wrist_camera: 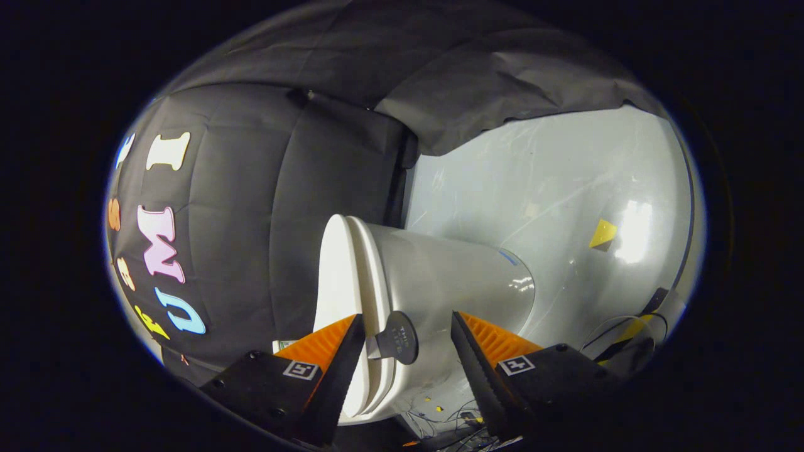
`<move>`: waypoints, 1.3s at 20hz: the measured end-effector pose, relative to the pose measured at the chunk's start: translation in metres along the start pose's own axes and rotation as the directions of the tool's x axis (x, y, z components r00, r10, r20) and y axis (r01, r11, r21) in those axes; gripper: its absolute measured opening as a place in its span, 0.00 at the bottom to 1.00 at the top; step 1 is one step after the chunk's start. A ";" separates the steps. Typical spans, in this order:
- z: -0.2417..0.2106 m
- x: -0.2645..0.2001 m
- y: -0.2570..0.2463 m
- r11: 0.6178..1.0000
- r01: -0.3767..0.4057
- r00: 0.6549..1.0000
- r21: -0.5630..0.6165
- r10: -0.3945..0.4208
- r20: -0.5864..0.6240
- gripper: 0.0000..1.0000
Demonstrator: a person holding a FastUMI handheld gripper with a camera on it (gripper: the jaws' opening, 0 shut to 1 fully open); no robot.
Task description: Open the toilet lid.
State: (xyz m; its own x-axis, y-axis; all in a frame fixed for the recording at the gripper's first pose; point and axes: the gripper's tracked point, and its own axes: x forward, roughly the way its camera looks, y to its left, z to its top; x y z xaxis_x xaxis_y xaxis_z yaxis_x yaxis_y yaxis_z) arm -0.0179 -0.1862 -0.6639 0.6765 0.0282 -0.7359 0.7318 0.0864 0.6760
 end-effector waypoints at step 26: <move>-0.004 -0.028 0.087 0.967 -0.094 0.995 -0.238 0.100 0.010 0.05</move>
State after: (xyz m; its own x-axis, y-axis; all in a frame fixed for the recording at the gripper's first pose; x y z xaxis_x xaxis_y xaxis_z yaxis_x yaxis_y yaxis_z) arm 0.0264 -0.1757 -0.5847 0.7468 0.0268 -0.6645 0.6240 0.3175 0.7140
